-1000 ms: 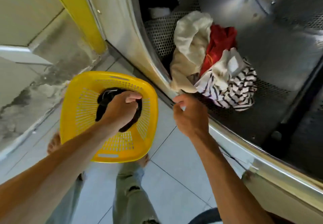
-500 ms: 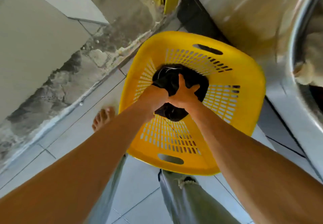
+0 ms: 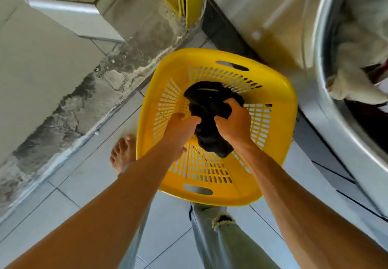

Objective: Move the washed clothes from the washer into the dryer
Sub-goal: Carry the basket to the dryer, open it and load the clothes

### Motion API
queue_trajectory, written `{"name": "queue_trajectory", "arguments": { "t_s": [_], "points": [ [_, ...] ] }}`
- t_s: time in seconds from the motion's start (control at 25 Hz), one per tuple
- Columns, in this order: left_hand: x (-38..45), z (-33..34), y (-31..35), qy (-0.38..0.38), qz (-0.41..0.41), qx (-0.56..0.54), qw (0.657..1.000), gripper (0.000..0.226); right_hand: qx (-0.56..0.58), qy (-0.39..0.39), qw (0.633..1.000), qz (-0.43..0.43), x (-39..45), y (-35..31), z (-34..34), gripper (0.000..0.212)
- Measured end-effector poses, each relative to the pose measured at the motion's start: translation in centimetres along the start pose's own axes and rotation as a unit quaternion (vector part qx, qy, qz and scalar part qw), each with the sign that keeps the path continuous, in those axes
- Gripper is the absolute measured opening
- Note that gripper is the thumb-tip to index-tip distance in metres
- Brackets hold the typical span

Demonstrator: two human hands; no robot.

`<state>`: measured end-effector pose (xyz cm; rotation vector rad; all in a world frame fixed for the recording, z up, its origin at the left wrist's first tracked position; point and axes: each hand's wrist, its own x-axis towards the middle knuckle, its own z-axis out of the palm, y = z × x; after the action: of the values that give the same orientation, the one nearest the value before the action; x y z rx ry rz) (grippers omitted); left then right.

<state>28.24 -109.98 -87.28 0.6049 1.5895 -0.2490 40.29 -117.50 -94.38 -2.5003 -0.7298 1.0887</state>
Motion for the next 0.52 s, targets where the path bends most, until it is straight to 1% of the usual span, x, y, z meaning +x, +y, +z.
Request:
{"name": "queue_trajectory", "arguments": {
  "t_s": [0.04, 0.08, 0.12, 0.16, 0.2, 0.24, 0.32, 0.4, 0.48, 0.52],
  "points": [
    [-2.0, -0.1, 0.3, -0.018, -0.013, -0.044, 0.999, 0.063, 0.058, 0.011, 0.998, 0.019, -2.6, -1.3, -2.5, 0.029],
    [-3.5, 0.0, 0.5, -0.043, -0.023, -0.083, 0.995, 0.071, 0.103, 0.009, 0.994, 0.042, -5.5, -2.5, -4.9, 0.028],
    [-5.1, 0.1, 0.9, -0.080, -0.026, -0.115, 0.990, 0.065, 0.137, 0.004, 0.989, 0.063, -8.2, -3.3, -7.2, 0.028],
    [-7.0, 0.6, 1.5, -0.124, -0.022, -0.126, 0.984, 0.050, 0.161, 0.004, 0.983, 0.083, -10.9, -3.9, -9.6, 0.029],
    [-8.9, 1.3, 1.9, -0.164, -0.022, -0.124, 0.978, 0.036, 0.183, 0.015, 0.978, 0.099, -13.2, -4.3, -11.9, 0.031],
    [-11.0, 2.2, 2.6, -0.193, -0.012, -0.110, 0.975, 0.029, 0.208, 0.037, 0.972, 0.107, -15.0, -4.7, -14.4, 0.034],
    [-14.4, 4.6, 4.3, -0.239, 0.027, -0.082, 0.967, 0.030, 0.255, 0.095, 0.956, 0.114, -17.3, -5.2, -19.0, 0.036],
    [-17.8, 7.9, 7.0, -0.302, 0.085, -0.068, 0.947, 0.035, 0.294, 0.159, 0.937, 0.107, -18.5, -5.8, -24.3, 0.038],
    [-21.6, 11.3, 10.5, -0.355, 0.143, -0.063, 0.922, 0.043, 0.311, 0.237, 0.918, 0.071, -18.7, -6.8, -30.1, 0.040],
    [-23.1, 12.7, 12.3, -0.365, 0.168, -0.059, 0.914, 0.046, 0.307, 0.274, 0.910, 0.055, -18.2, -7.3, -32.6, 0.040]
  ]
}}
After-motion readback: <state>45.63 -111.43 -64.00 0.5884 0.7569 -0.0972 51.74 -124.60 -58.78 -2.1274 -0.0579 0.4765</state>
